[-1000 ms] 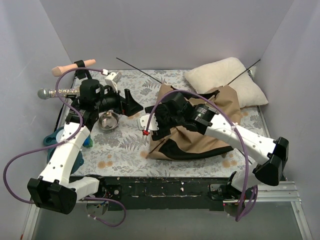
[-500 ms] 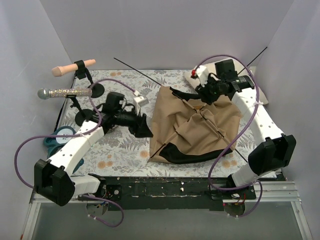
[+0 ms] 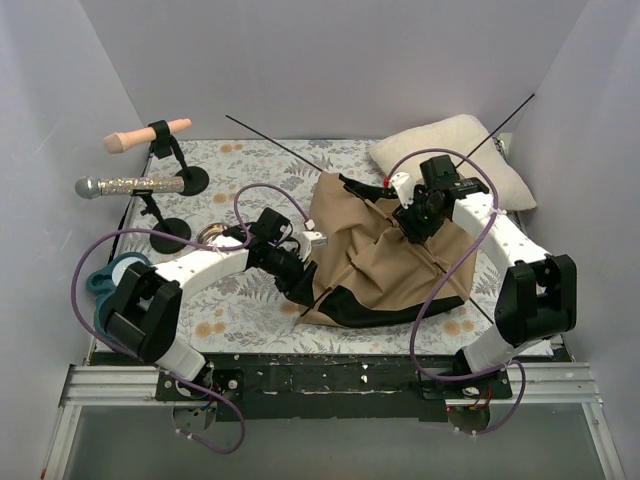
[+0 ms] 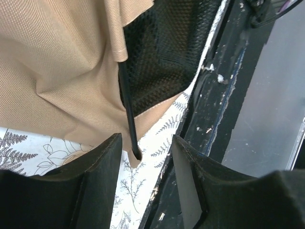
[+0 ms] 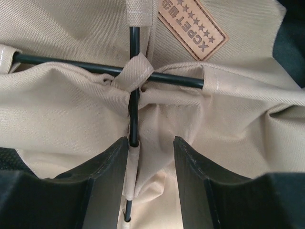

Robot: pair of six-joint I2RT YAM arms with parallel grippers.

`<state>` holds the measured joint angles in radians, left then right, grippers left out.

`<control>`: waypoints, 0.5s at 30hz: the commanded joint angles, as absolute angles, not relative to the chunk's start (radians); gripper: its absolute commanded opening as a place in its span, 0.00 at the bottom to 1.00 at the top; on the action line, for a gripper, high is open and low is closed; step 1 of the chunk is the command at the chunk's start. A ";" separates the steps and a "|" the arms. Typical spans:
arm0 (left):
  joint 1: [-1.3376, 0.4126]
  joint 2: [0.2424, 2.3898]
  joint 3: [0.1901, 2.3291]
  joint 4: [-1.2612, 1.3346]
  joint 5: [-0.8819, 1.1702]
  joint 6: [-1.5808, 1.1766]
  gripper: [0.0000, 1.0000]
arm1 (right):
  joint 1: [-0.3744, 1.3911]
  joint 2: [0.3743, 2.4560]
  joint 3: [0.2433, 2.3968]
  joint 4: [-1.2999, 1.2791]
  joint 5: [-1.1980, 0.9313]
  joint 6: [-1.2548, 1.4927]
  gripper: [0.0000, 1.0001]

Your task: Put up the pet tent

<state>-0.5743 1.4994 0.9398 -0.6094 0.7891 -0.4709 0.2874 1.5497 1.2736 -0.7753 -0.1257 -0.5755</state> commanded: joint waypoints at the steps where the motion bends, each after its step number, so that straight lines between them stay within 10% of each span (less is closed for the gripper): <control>1: -0.589 1.528 0.971 -0.574 0.759 -0.425 0.44 | 0.282 1.583 1.307 -0.726 -0.167 -0.538 0.51; 15: -0.638 1.663 0.956 -0.397 0.733 -0.486 0.26 | 0.282 1.617 1.316 -0.704 -0.202 -0.529 0.44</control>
<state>-0.6270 1.6463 0.9451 -0.4683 0.7452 -0.4808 0.2859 1.5963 1.2736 -0.7376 -0.1791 -0.5491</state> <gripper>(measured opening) 0.273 0.447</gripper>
